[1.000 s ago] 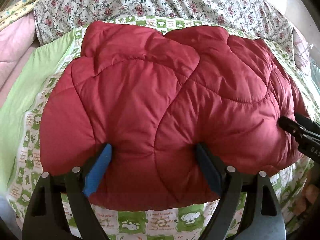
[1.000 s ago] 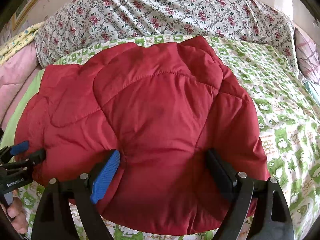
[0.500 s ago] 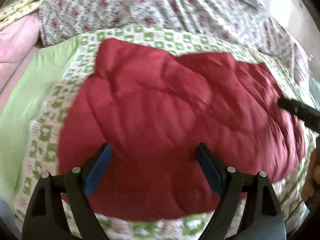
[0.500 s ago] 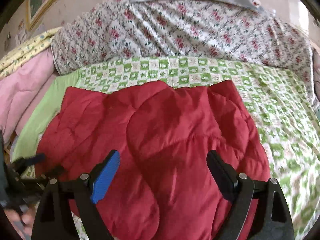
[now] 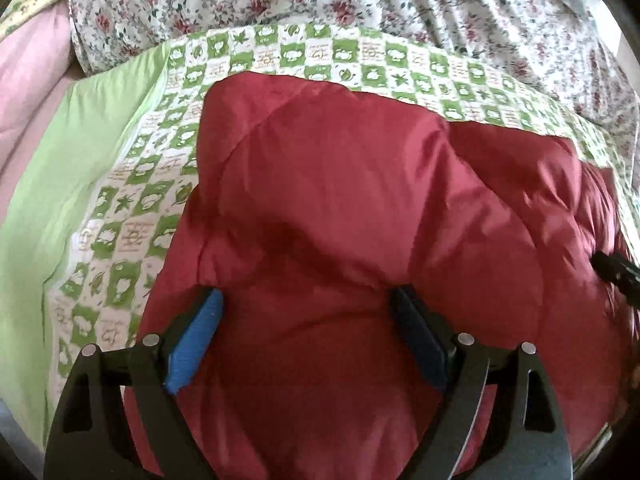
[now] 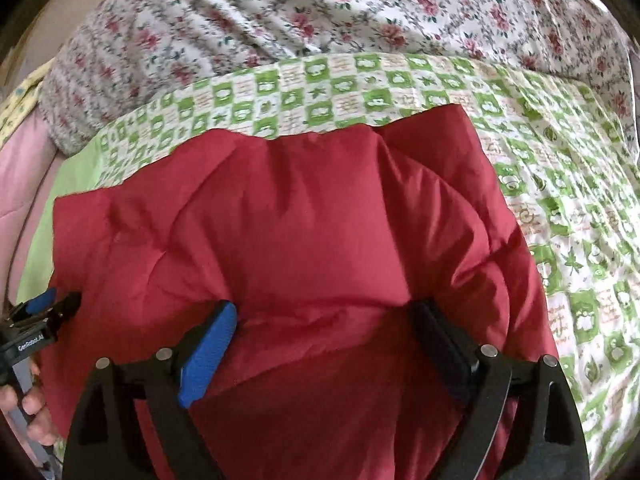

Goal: Fold large clothes

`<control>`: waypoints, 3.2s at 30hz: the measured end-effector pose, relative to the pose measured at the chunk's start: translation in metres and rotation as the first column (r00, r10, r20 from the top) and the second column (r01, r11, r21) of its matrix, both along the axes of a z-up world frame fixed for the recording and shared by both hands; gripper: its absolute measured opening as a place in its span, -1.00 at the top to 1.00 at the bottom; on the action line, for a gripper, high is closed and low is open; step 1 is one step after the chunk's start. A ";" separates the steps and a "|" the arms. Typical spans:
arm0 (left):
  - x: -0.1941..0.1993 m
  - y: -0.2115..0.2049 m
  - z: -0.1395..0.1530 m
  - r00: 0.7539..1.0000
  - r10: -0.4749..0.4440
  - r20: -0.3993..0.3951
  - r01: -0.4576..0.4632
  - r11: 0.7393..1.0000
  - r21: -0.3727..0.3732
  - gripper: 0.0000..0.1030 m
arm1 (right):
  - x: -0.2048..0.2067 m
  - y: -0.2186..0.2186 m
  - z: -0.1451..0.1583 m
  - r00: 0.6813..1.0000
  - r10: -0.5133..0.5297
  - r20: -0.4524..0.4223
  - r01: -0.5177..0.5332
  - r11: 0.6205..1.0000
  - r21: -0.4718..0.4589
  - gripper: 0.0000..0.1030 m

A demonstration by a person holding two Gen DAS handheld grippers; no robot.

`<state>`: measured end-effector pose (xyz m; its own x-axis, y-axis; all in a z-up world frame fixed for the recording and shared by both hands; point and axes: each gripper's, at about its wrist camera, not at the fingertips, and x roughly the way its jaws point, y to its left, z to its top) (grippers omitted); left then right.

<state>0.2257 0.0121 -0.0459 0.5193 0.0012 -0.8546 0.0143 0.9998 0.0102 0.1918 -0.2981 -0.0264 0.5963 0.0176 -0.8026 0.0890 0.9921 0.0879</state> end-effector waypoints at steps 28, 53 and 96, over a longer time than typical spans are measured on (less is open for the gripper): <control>-0.097 0.002 0.013 0.998 -0.050 0.031 0.051 0.998 -0.035 -0.72 | -0.088 0.012 0.023 0.996 0.000 0.090 0.000 1.000 -0.001 -0.74; -0.125 0.000 0.018 0.998 -0.029 0.063 0.026 0.999 0.043 -0.87 | -0.143 0.012 0.015 0.994 0.017 0.104 -0.019 1.000 0.019 -0.81; -0.197 -0.017 0.066 0.982 -0.128 0.139 0.095 0.971 0.219 -1.00 | -0.227 0.075 0.062 0.960 0.273 0.067 -0.264 0.957 -0.117 -0.98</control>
<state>0.0284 -0.0053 0.0205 0.6496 0.1072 -0.7526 0.1077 0.9670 0.2307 -0.0352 -0.2231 0.0353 0.6445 0.1032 -0.7576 -0.1847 0.9825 -0.0233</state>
